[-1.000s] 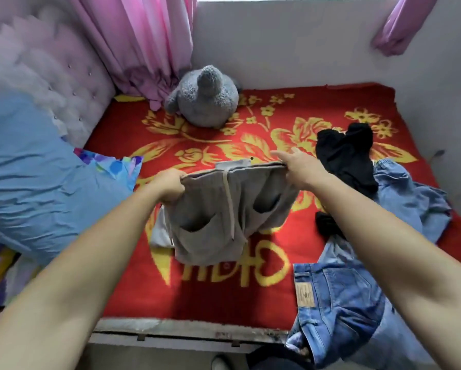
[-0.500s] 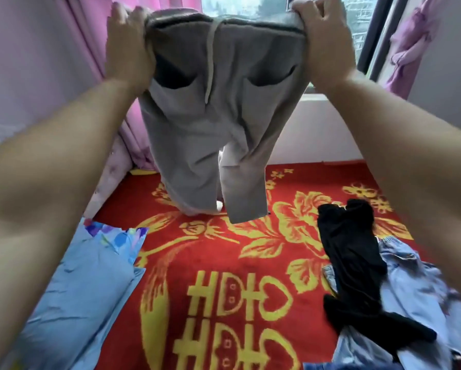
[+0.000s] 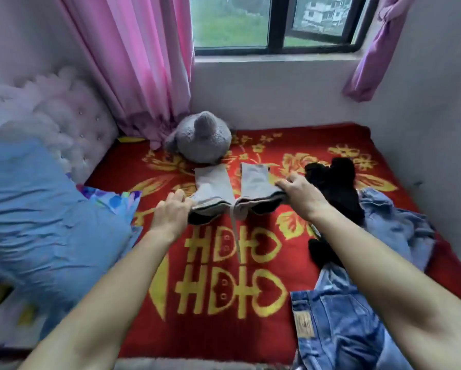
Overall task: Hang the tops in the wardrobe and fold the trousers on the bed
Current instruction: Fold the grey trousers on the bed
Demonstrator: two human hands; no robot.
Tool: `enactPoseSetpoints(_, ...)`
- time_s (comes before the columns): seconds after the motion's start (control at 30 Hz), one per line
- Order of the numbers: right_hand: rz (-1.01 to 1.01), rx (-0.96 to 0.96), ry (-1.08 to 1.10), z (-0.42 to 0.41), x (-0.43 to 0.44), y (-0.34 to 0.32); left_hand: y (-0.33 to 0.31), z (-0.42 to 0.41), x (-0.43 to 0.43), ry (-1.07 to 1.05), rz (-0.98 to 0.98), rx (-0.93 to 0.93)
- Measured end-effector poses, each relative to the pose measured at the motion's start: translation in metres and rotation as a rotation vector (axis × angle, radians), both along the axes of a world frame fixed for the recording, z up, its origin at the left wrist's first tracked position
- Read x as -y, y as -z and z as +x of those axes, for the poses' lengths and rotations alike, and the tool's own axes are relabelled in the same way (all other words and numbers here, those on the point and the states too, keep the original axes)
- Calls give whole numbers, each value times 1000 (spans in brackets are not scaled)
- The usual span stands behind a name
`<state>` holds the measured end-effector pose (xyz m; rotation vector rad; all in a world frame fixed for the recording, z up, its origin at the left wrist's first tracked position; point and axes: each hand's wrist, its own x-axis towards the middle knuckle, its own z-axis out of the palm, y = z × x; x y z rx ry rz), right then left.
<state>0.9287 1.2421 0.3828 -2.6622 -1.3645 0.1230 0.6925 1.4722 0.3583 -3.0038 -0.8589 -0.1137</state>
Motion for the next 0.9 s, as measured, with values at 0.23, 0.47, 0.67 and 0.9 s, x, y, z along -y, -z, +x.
enactPoseSetpoints(0.23, -309, -159, -53, -96, 88, 164, 152, -89, 91, -2, -172, -400)
enactPoseSetpoints(0.47, -457, -138, -22, -147, 151, 242, 232, -131, 145, 10, -185, -431)
enactPoseSetpoints(0.67, -507, -163, -47, -169, 182, 325, 308, -151, 178, 29, -201, -521)
enactPoseSetpoints(0.9, -629, -404, -141, -188, 221, 447, 423, -173, 210, -116, -596, -728)
